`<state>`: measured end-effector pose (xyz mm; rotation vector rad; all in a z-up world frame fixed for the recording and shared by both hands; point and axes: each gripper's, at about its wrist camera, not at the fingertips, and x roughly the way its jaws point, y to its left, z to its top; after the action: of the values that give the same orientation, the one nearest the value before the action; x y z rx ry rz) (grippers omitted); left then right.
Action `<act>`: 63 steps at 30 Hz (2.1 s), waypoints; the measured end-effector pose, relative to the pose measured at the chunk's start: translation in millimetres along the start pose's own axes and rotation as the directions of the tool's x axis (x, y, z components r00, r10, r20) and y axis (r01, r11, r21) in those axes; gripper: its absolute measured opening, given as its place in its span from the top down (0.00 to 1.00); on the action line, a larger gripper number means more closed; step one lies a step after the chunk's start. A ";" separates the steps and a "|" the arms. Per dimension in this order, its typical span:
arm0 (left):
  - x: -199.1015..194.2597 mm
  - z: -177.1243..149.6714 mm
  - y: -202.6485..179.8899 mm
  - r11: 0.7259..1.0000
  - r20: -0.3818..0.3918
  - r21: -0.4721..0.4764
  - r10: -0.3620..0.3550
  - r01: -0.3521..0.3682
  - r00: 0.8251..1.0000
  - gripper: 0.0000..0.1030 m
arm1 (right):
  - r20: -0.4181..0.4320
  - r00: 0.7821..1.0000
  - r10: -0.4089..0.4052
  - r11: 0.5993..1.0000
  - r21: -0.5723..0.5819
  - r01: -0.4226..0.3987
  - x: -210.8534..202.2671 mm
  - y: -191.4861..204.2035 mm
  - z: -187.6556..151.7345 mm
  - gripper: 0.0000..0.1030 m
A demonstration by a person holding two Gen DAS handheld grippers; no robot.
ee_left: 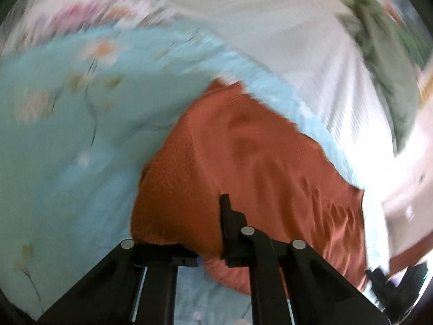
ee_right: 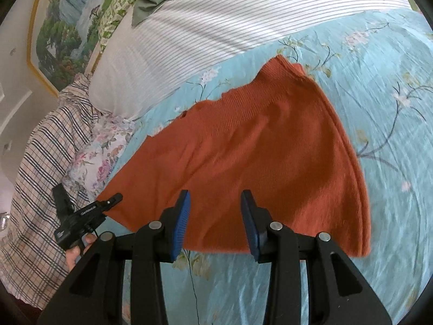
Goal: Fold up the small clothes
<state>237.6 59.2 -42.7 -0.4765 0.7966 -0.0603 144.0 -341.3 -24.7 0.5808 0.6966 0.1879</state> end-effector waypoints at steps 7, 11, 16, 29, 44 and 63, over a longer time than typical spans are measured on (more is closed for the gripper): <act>-20.9 -20.9 -113.9 0.931 0.062 0.363 -0.064 0.038 0.996 0.94 | -0.046 0.996 0.080 0.995 0.064 -0.077 12.5 -17.4 27.1 0.61; -3.9 -62.0 -176.0 0.814 0.057 0.581 -0.042 0.002 0.998 0.94 | -0.113 0.986 0.126 0.990 0.080 -0.117 35.5 -17.4 40.3 0.48; 29.4 -108.5 -201.7 0.689 0.078 0.720 0.039 -0.084 0.996 0.94 | -0.201 0.965 0.168 0.985 0.080 -0.155 78.2 -7.5 56.5 0.36; 33.0 -137.5 -210.8 0.528 0.181 0.830 0.045 -0.178 0.982 0.94 | -0.407 0.896 0.177 0.980 -0.007 -0.197 209.8 38.6 93.3 0.84; 0.8 -134.3 -290.6 0.554 -0.014 0.823 -0.196 0.122 0.981 0.94 | -0.185 0.981 0.060 0.995 -0.070 -0.074 69.2 -42.3 119.9 0.85; 47.6 -162.9 -306.0 0.573 -0.264 0.754 -0.186 0.323 0.946 0.77 | -0.106 0.989 -0.100 0.994 -0.047 0.095 47.2 -83.2 96.3 0.75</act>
<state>195.1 -288.1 -39.9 0.2871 0.7633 -0.7168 240.3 -435.9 -38.1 0.4983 0.8224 0.1431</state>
